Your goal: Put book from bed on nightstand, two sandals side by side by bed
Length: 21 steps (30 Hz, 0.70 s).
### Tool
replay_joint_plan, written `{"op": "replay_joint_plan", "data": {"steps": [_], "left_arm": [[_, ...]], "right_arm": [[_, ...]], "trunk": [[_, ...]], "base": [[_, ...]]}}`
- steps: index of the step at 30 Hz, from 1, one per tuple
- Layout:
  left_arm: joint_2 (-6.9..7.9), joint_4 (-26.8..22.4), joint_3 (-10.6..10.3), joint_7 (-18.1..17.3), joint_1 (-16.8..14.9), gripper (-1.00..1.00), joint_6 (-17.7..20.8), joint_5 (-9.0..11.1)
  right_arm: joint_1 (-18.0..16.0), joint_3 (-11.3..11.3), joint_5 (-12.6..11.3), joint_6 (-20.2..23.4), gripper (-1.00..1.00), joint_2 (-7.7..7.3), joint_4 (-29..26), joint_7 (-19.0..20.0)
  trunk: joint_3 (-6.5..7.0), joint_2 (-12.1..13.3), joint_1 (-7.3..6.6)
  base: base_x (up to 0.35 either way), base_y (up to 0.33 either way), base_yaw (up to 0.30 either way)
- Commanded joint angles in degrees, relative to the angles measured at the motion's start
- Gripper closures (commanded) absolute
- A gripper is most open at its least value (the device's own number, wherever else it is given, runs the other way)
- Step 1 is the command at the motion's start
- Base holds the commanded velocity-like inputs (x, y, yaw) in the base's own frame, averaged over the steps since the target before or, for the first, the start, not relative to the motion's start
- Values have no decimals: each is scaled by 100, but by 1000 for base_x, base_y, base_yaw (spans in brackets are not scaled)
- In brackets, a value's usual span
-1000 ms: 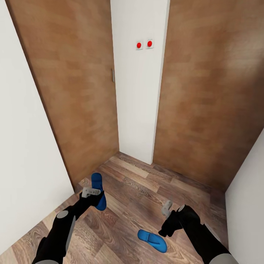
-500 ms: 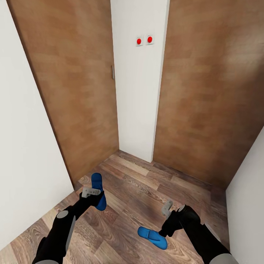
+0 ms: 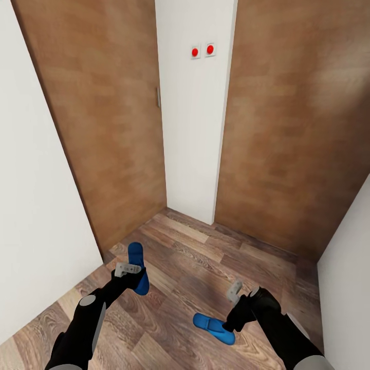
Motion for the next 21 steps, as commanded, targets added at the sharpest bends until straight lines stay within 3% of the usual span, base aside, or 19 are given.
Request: {"op": "replay_joint_plan", "data": {"steps": [1, 15, 21], "left_arm": [[-9, -12, 26, -49, -5, 100, 38, -14], [-9, -12, 26, -49, -5, 100, 38, -14], [-9, -12, 26, -49, -5, 100, 38, -14]], "right_arm": [[-4, 9, 58, 9, -100, -6, -10, 46], [-4, -21, 58, 13, -100, -14, -296, 51], [-4, -16, 55, 13, -100, -14, -290, 46]], "trunk": [[-24, -44, 21], [-276, -606, 329], [-409, -614, 344]], "base": [[0, 0, 0], [0, 0, 0], [0, 0, 0]]}}
